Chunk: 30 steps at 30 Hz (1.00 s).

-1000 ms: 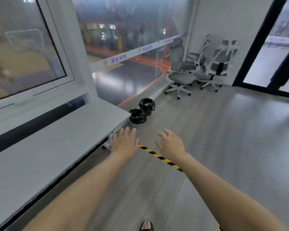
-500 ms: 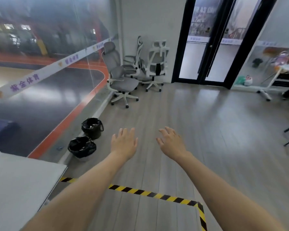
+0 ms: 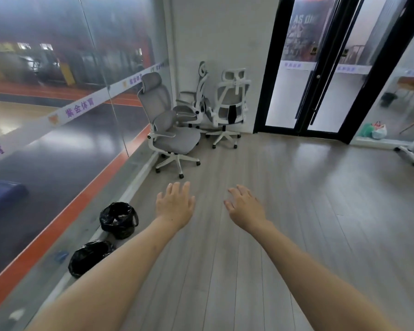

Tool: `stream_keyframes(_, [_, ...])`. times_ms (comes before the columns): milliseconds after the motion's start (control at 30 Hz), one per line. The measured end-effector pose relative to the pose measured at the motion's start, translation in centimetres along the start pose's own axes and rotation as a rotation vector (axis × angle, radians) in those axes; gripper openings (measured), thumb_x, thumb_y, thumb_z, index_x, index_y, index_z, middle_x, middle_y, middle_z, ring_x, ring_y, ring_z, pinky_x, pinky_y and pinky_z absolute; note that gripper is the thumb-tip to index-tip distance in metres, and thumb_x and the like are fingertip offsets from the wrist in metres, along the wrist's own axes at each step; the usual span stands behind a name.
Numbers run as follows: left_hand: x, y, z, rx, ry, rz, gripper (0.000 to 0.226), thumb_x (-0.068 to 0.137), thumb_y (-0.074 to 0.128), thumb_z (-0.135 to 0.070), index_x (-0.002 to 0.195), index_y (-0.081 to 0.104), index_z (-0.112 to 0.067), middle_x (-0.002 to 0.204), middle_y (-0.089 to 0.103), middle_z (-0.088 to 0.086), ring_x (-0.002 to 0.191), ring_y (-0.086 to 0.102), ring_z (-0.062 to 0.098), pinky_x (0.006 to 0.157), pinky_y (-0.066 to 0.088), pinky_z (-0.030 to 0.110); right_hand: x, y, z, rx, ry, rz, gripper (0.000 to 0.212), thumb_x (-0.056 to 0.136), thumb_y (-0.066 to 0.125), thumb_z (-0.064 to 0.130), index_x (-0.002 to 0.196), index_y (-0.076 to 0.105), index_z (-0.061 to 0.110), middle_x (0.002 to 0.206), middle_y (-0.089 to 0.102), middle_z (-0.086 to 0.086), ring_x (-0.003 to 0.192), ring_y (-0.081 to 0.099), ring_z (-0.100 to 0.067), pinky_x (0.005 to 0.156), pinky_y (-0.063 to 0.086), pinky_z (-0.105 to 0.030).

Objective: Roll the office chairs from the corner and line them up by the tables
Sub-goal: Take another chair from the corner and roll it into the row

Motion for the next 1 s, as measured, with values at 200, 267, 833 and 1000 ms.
stream_keyframes(200, [15.8, 2.1, 3.0, -0.021, -0.023, 0.018, 0.058, 0.107, 0.033, -0.048, 0.159, 0.025, -0.023, 0.158, 0.036, 0.006, 0.15, 0.028, 0.028, 0.115, 0.033, 0.049, 17.2, 0.9, -1.2, -0.017, -0.007, 0.016, 0.052, 0.106, 0.044, 0.046, 0.153, 0.043, 0.025, 0.167, 0.03, -0.005, 0.154, 0.025, -0.024, 0.119, 0.03, -0.047])
stream_keyframes(267, [22.0, 2.9, 4.0, -0.016, -0.012, 0.016, 0.058, 0.107, 0.033, -0.048, 0.159, 0.026, -0.023, 0.158, 0.036, 0.006, 0.15, 0.028, 0.028, 0.115, 0.033, 0.049, 23.3, 1.1, -1.9, -0.016, -0.007, 0.009, 0.052, 0.106, 0.043, 0.046, 0.153, 0.042, 0.025, 0.167, 0.029, -0.005, 0.154, 0.025, -0.024, 0.12, 0.03, -0.047])
stream_keyframes(833, [69.9, 4.9, -3.2, 0.006, 0.277, 0.045, 0.057, 0.107, 0.033, -0.047, 0.158, 0.027, -0.023, 0.156, 0.04, 0.006, 0.146, 0.036, 0.026, 0.114, 0.035, 0.048, 62.3, -4.6, -14.7, -0.033, 0.267, -0.099, 0.049, 0.107, 0.042, 0.044, 0.151, 0.044, 0.023, 0.164, 0.034, -0.006, 0.147, 0.035, -0.027, 0.116, 0.032, -0.043])
stream_keyframes(1000, [82.9, 6.8, -8.2, -0.007, 0.335, 0.023, 0.058, 0.108, 0.033, -0.046, 0.161, 0.025, -0.022, 0.161, 0.034, 0.007, 0.153, 0.026, 0.028, 0.118, 0.03, 0.049, 73.8, -5.7, -21.1, -0.047, 0.271, -0.108, 0.051, 0.108, 0.039, 0.046, 0.154, 0.039, 0.025, 0.167, 0.028, -0.008, 0.152, 0.029, -0.027, 0.119, 0.029, -0.046])
Point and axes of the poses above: each hand's wrist, its own x-axis towards the middle knuckle, its own y-axis out of the palm, z = x × y, the point moved 4 cm from there along x, towards the middle knuckle
